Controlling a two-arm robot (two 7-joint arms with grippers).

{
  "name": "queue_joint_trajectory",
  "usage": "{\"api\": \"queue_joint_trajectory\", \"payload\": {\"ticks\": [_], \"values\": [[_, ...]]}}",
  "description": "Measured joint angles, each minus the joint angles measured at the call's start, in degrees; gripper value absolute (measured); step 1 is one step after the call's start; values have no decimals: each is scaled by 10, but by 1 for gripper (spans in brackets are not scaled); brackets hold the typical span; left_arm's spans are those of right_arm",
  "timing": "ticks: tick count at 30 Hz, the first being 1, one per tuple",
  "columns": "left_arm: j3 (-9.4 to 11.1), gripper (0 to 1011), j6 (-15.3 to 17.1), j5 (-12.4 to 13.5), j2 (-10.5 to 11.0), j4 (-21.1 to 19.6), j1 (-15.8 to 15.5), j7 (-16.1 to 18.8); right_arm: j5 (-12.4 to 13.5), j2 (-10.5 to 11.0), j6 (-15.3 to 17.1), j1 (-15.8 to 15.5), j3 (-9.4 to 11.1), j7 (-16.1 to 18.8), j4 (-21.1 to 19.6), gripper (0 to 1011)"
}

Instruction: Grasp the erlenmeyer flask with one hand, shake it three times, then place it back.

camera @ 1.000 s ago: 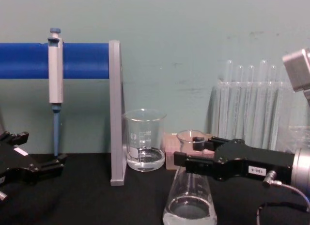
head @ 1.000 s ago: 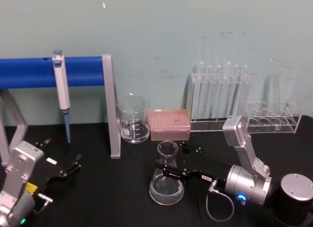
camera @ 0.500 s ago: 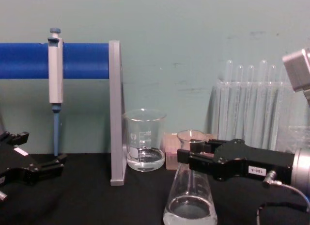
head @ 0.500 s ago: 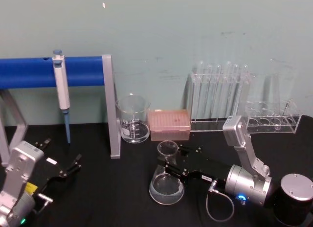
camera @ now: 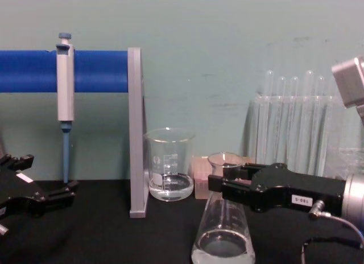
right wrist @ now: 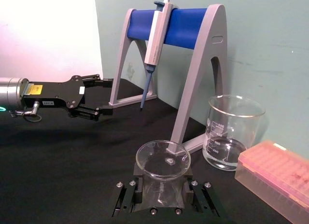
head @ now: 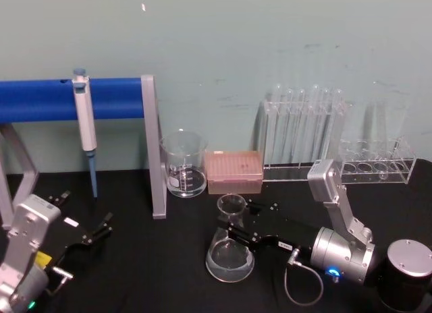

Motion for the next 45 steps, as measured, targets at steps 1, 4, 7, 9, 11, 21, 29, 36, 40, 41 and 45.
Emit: {"api": "queue_joint_trajectory", "payload": {"ticks": [1, 4, 7, 9, 11, 21, 29, 36, 40, 41, 45], "values": [[0, 1001, 0, 0, 0, 0, 0, 0, 0, 0, 0, 0, 0, 0, 0, 450], [0, 1001, 0, 0, 0, 0, 0, 0, 0, 0, 0, 0, 0, 0, 0, 449], [0, 1001, 0, 0, 0, 0, 0, 0, 0, 0, 0, 0, 0, 0, 0, 449], [0, 1001, 0, 0, 0, 0, 0, 0, 0, 1, 0, 0, 1, -1, 0, 449], [0, 1001, 0, 0, 0, 0, 0, 0, 0, 3, 1, -1, 3, -2, -3, 449], [0, 1001, 0, 0, 0, 0, 0, 0, 8, 10, -4, -9, 9, -3, -37, 449], [0, 1001, 0, 0, 0, 0, 0, 0, 17, 16, -2, -18, 20, -19, -76, 449], [0, 1001, 0, 0, 0, 0, 0, 0, 20, 22, 5, -26, 28, -37, -106, 449], [0, 1001, 0, 0, 0, 0, 0, 0, 19, 24, 9, -30, 29, -46, -120, 449], [0, 1001, 0, 0, 0, 0, 0, 0, 19, 25, 10, -30, 29, -47, -120, 449], [0, 1001, 0, 0, 0, 0, 0, 0, 18, 25, 11, -31, 29, -50, -123, 449]]}}
